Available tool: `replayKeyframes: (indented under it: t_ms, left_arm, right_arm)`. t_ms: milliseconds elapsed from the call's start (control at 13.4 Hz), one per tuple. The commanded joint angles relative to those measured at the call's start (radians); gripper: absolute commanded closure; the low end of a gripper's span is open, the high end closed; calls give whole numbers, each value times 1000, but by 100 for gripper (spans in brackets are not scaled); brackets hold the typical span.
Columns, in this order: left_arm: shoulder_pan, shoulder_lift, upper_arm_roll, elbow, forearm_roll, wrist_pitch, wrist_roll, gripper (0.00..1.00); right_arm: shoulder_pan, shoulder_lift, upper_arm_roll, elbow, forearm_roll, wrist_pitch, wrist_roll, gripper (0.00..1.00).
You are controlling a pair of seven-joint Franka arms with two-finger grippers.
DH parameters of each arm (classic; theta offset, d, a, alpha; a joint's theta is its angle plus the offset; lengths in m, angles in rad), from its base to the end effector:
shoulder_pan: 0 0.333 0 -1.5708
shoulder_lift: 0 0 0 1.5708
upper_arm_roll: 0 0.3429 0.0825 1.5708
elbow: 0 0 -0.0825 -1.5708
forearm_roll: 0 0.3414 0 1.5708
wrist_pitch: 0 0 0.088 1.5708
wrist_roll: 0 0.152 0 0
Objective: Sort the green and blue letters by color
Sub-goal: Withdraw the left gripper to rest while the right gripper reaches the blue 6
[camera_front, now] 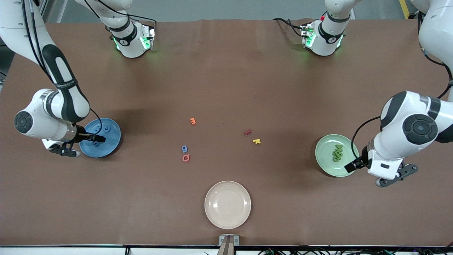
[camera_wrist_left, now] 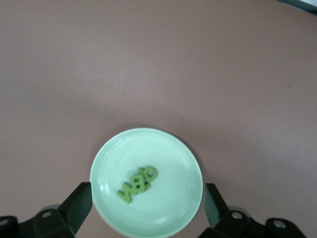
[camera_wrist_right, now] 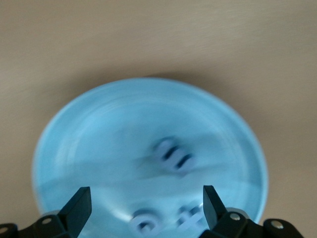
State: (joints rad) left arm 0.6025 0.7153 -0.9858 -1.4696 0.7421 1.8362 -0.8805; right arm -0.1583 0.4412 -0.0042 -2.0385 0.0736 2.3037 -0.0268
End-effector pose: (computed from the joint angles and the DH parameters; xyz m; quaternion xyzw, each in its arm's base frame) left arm 0.6697 -0.0370 0.3771 -0.9779 -0.1986 -0.0310 0.0582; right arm 0.5494 -0.0860 0.2243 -0.9914 0.0942 0.0851 0.0324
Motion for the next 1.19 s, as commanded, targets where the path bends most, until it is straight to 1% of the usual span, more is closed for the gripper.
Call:
replayKeyframes:
  t_ms: [0,149,299,373,448,523,597,672,747,896,971,1045,1120]
  left_arm:
    - [2,-2,-59,78,-4,-139,44,0]
    - [5,-4,-109,93,-4,-207,58,0]
    - [3,-7,-140,107,-3,-258,86,0]
    - [2,-34,-140,110,-7,-270,94,0]
    - [-1,-74,-136,110,-33,-271,118,0]
    - [-3,-109,-120,110,-73,-272,145,0]
    - [-7,-150,-79,110,-151,-272,165,0]
    - [-30,-201,-12,110,-250,-272,172,0]
    - [-74,-255,80,110,-335,-270,193,0]
    - [-209,-359,311,109,-493,-270,291,0]
    - [-306,-407,454,106,-565,-270,346,0]
    - [-395,-440,595,98,-607,-270,383,0]
    - [-455,-462,684,94,-633,-273,425,0]
  right_arm:
    - [84,-67,3,-12,6,-67,11,0]
    - [161,-70,3,-9,26,-58,15,0]
    - [242,-67,3,0,89,-55,15,0]
    - [281,-62,3,11,110,-55,15,0]
    - [327,-62,3,17,112,-50,15,0]
    - [365,-61,3,32,115,-44,16,0]
    - [400,-58,1,50,117,-41,34,0]
    - [436,-43,1,79,114,-37,68,0]
    - [469,-24,0,105,114,-35,91,0]
    - [502,16,0,161,112,-32,131,0]
    - [528,40,0,188,106,-26,131,0]
    - [543,60,-2,204,103,-9,131,0]
    - [557,76,-2,211,101,14,130,0]
